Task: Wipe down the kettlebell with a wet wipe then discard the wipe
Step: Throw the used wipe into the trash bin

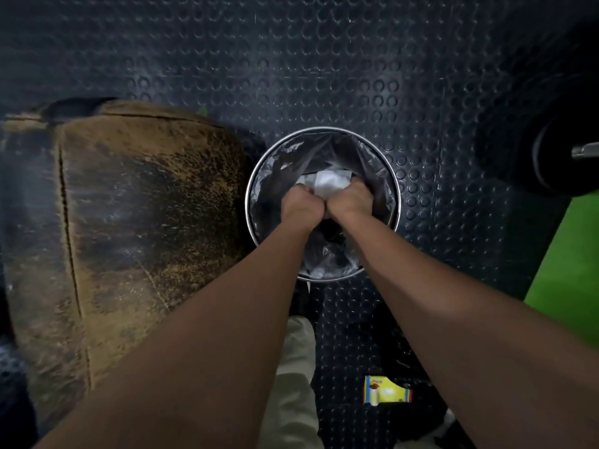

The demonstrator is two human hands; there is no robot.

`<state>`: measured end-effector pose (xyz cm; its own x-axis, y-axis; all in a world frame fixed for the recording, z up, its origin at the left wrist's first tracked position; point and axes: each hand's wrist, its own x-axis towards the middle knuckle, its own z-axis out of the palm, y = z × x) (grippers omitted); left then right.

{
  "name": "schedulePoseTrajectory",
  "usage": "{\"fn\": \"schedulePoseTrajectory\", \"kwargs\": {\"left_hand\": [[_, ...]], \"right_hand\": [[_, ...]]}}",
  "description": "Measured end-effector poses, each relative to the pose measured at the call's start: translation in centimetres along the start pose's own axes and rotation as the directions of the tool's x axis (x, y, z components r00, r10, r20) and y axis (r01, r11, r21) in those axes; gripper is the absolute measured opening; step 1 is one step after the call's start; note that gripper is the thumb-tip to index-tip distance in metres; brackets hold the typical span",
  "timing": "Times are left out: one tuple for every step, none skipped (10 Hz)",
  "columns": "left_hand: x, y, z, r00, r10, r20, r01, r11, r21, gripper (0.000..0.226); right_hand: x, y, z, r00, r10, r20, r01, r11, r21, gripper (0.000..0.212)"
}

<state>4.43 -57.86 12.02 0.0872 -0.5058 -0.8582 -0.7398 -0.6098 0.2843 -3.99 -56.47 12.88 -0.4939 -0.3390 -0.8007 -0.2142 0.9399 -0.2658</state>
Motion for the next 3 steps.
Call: {"fn": "schedulePoseTrajectory", "kwargs": {"left_hand": [[-0.9, 0.3, -0.3, 1.000, 0.018, -0.021, -0.017, 0.999, 0.048, 0.019], [-2.2, 0.4, -0.7, 0.999, 0.023, -0.033, -0.021, 0.996, 0.081, 0.016], [-3.7, 1.0, -1.7, 0.998, 0.044, -0.054, -0.038, 0.994, 0.104, 0.015]], "right_hand": [[-0.9, -0.2, -0.6, 0.999, -0.023, 0.046, 0.026, 0.997, -0.073, 0.049], [-2.0, -0.1, -1.4, 0.995, -0.054, 0.085, 0.060, 0.996, -0.069, 0.045], [-4.0, -0.9, -3.1, 0.991, -0.110, 0.074, 0.116, 0.989, -0.090, 0.030]]}}
